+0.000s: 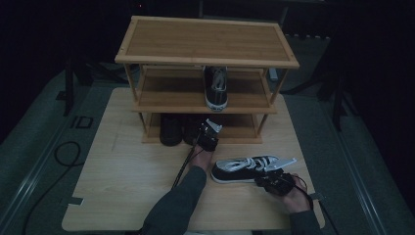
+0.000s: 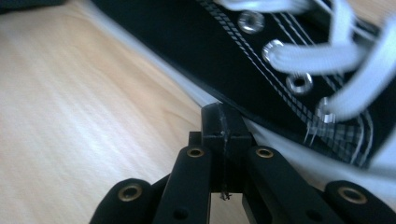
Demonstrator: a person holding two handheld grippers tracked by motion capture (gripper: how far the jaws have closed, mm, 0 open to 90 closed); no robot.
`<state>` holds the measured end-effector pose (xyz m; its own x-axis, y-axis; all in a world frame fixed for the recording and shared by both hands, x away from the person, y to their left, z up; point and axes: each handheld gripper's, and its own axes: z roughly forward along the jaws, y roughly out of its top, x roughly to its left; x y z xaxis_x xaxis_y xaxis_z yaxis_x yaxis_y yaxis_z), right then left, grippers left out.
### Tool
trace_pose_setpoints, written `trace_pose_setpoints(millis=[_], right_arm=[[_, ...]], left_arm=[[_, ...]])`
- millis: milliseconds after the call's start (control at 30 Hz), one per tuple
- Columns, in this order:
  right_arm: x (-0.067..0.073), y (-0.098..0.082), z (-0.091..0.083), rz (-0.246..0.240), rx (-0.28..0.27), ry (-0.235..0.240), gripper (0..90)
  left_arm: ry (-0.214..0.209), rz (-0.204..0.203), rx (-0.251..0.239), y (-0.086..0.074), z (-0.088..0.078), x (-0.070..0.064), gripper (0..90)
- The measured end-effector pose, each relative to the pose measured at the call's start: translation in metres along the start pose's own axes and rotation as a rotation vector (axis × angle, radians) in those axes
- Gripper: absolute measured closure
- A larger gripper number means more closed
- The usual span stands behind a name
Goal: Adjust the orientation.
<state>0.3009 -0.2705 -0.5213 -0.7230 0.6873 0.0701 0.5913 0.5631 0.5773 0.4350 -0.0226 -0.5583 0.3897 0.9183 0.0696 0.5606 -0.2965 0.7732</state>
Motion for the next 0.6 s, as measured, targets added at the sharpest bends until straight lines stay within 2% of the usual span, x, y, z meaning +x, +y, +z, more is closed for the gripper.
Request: trace_pose_setpoints(millis=[167,300,533,600], right_arm=[[-0.016,-0.002,-0.004,0.06,0.004,-0.091,90.0],[-0.029,0.0,-0.003,0.101,-0.01,-0.119,90.0],[-0.046,0.011,0.004,0.141,-0.026,-0.175,90.0],[-0.05,0.014,0.006,0.155,-0.028,-0.172,90.0]], left_arm=[[0.0,-0.001,-0.001,0.0,0.0,0.0,89.1],[0.0,0.001,-0.001,0.0,0.0,0.0,89.2],[0.0,0.001,0.0,0.0,0.0,0.0,89.2],[0.0,0.001,0.0,0.0,0.0,0.0,89.1]])
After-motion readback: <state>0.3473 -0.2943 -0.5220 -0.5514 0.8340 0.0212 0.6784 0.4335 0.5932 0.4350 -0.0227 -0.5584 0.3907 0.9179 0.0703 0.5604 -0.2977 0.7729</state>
